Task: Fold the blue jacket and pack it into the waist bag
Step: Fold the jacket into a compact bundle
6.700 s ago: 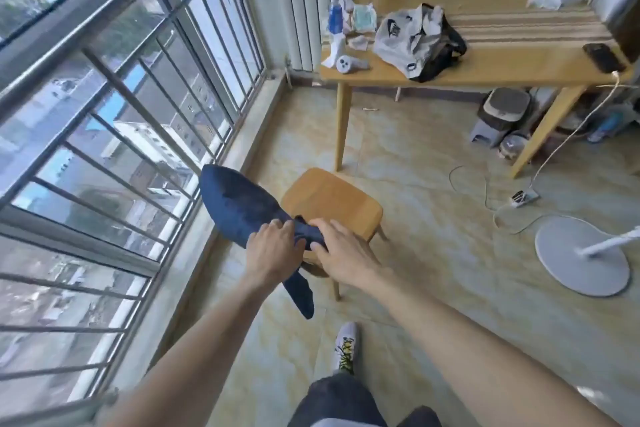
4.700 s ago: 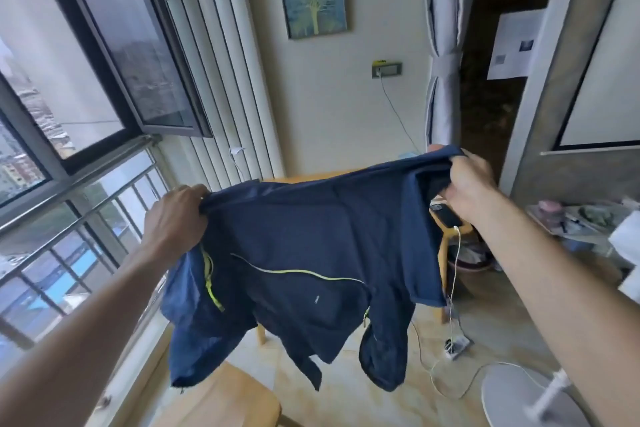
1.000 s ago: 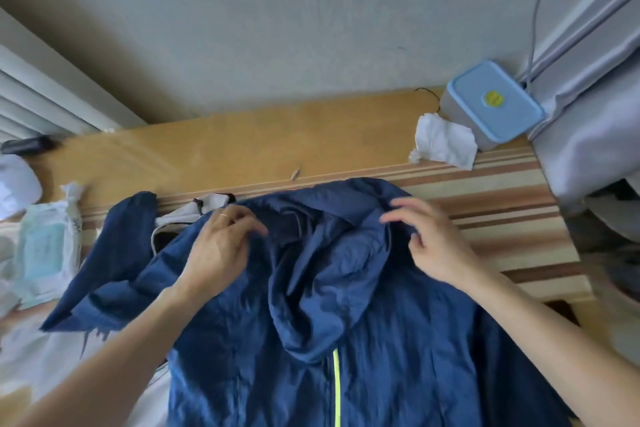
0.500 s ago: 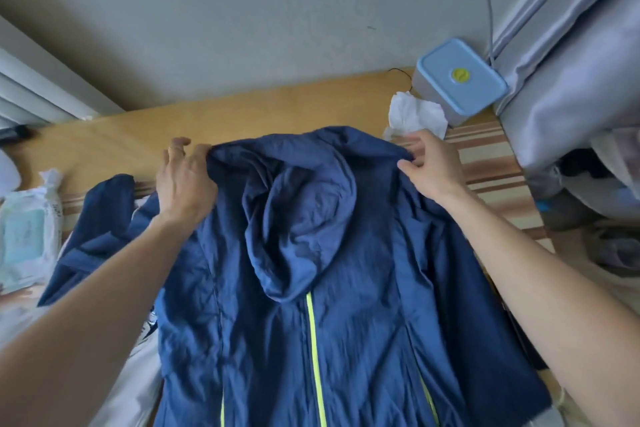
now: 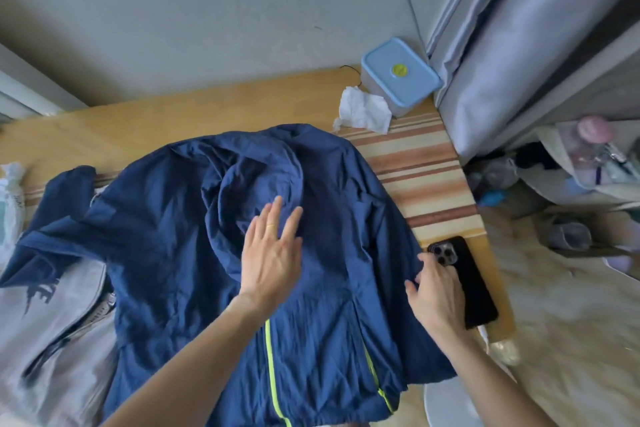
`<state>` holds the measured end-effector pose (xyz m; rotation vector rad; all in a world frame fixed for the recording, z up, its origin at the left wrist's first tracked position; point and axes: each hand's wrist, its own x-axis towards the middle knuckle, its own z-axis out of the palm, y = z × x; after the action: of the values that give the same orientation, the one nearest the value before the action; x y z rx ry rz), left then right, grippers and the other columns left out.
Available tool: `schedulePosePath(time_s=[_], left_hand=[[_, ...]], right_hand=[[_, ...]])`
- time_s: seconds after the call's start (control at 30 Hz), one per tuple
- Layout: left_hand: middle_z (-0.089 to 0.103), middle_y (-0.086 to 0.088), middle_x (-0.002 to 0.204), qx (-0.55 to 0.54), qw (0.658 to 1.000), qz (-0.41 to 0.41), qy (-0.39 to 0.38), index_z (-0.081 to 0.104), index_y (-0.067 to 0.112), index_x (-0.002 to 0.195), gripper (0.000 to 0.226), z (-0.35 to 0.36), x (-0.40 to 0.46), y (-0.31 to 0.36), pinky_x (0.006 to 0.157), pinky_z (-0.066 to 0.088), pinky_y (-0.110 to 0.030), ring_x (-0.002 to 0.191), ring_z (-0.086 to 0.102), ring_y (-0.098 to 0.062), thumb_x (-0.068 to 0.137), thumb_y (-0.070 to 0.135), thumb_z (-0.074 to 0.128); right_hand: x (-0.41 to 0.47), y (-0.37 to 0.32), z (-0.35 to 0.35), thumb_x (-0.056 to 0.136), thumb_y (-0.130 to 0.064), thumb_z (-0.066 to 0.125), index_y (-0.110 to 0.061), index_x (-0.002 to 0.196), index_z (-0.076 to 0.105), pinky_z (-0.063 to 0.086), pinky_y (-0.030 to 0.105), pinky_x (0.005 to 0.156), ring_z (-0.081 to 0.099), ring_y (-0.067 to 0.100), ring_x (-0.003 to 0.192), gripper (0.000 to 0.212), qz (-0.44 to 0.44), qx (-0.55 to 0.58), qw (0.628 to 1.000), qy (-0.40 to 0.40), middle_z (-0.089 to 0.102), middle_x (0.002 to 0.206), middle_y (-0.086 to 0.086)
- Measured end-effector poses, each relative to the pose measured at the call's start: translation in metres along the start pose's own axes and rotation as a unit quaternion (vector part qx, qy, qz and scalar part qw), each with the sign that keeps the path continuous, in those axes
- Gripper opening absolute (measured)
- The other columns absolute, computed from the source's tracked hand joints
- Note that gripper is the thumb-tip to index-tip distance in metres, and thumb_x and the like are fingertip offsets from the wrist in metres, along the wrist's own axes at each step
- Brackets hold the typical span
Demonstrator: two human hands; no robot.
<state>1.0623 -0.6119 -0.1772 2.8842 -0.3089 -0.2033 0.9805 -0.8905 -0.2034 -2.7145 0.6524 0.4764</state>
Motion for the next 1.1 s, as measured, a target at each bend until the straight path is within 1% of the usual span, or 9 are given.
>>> schedulePosePath(time_s=[0.1,0.2,0.27,0.37,0.47,0.67,0.83,0.97,1.1], left_hand=[[0.039,-0.016,0.158,-0.040,0.994,0.106,0.001,0.048,0.021,0.146,0.052,-0.002,-0.008,0.053,0.116,0.037,-0.046,0.144,0.037,-0.035,0.095,0.022,0.057],[0.053,-0.008,0.146,-0.060,0.983,0.170,-0.045,0.051,0.023,0.142,0.057,0.002,-0.016,0.096,0.105,0.047,-0.043,0.129,0.052,-0.030,0.086,0.018,0.063],[0.052,-0.002,0.142,-0.066,0.980,0.150,-0.113,0.048,0.027,0.143,0.053,0.005,-0.024,0.116,0.100,0.049,-0.041,0.125,0.053,-0.027,0.092,0.022,0.057],[0.032,-0.005,0.160,-0.039,0.966,0.108,-0.232,0.031,0.031,0.154,0.055,0.017,-0.036,0.128,0.110,0.041,-0.042,0.143,0.035,-0.027,0.101,0.031,0.047],[0.000,-0.007,0.171,0.050,0.951,0.115,-0.282,0.013,0.029,0.160,0.064,0.032,-0.043,0.126,0.120,0.026,-0.045,0.155,0.009,-0.028,0.103,0.035,0.041],[-0.020,-0.008,0.168,0.088,0.943,0.105,-0.304,0.002,0.025,0.162,0.068,0.041,-0.054,0.129,0.124,0.018,-0.046,0.157,-0.008,-0.028,0.104,0.037,0.036],[0.014,-0.011,0.166,-0.031,0.968,0.129,-0.214,0.024,0.028,0.155,0.081,0.024,-0.068,0.162,0.119,0.028,-0.042,0.152,0.016,-0.031,0.087,0.044,0.063],[0.031,0.001,0.153,-0.108,0.965,0.178,-0.159,0.025,0.029,0.153,0.098,0.015,-0.078,0.200,0.109,0.039,-0.035,0.137,0.036,-0.020,0.071,0.061,0.071],[0.059,0.008,0.120,-0.292,0.954,0.065,0.008,0.057,0.025,0.122,0.030,-0.005,-0.043,0.227,0.081,0.051,-0.034,0.104,0.058,-0.015,0.095,0.037,0.060]], right_hand=[[0.010,0.005,-0.008,0.089,-0.016,0.069,-0.017,0.099,0.075,0.055,0.035,0.073,0.066,0.030,0.100,0.012,0.018,0.036,0.999,-0.021,0.076,0.097,0.003],[0.012,0.011,-0.027,0.093,-0.020,0.065,-0.018,0.094,0.069,0.055,0.037,0.076,0.068,0.026,0.094,0.005,0.032,0.140,0.989,-0.046,0.072,0.098,0.002],[0.007,0.018,-0.037,0.092,-0.030,0.068,-0.019,0.101,0.061,0.053,0.036,0.074,0.068,0.027,0.095,0.016,0.029,0.136,0.989,-0.044,0.069,0.099,-0.001],[-0.024,0.029,-0.035,0.085,-0.041,0.074,-0.020,0.116,0.053,0.047,0.033,0.070,0.068,0.029,0.103,0.043,0.041,0.029,0.997,-0.052,0.066,0.108,0.001],[-0.059,0.040,-0.012,0.081,-0.033,0.079,-0.017,0.116,0.054,0.054,0.038,0.072,0.070,0.028,0.096,0.046,0.023,-0.039,0.999,-0.017,0.065,0.106,0.005],[-0.080,0.054,0.014,0.067,-0.003,0.086,-0.011,0.072,0.062,0.052,0.040,0.052,0.065,0.030,0.065,0.027,0.041,-0.028,0.999,-0.023,0.063,0.068,0.008],[-0.071,0.058,-0.015,0.089,-0.017,0.064,-0.015,0.087,0.059,0.048,0.041,0.076,0.062,0.031,0.089,0.006,0.037,0.120,0.992,0.007,0.064,0.091,0.007],[-0.047,0.029,-0.086,0.099,-0.024,0.053,-0.015,0.098,0.051,0.038,0.036,0.072,0.054,0.027,0.086,0.009,0.048,0.317,0.947,-0.022,0.060,0.092,0.002],[-0.029,0.025,-0.136,0.092,-0.033,0.070,-0.020,0.093,0.059,0.051,0.031,0.070,0.069,0.013,0.082,0.017,0.002,0.500,0.865,-0.043,0.070,0.083,-0.007]])
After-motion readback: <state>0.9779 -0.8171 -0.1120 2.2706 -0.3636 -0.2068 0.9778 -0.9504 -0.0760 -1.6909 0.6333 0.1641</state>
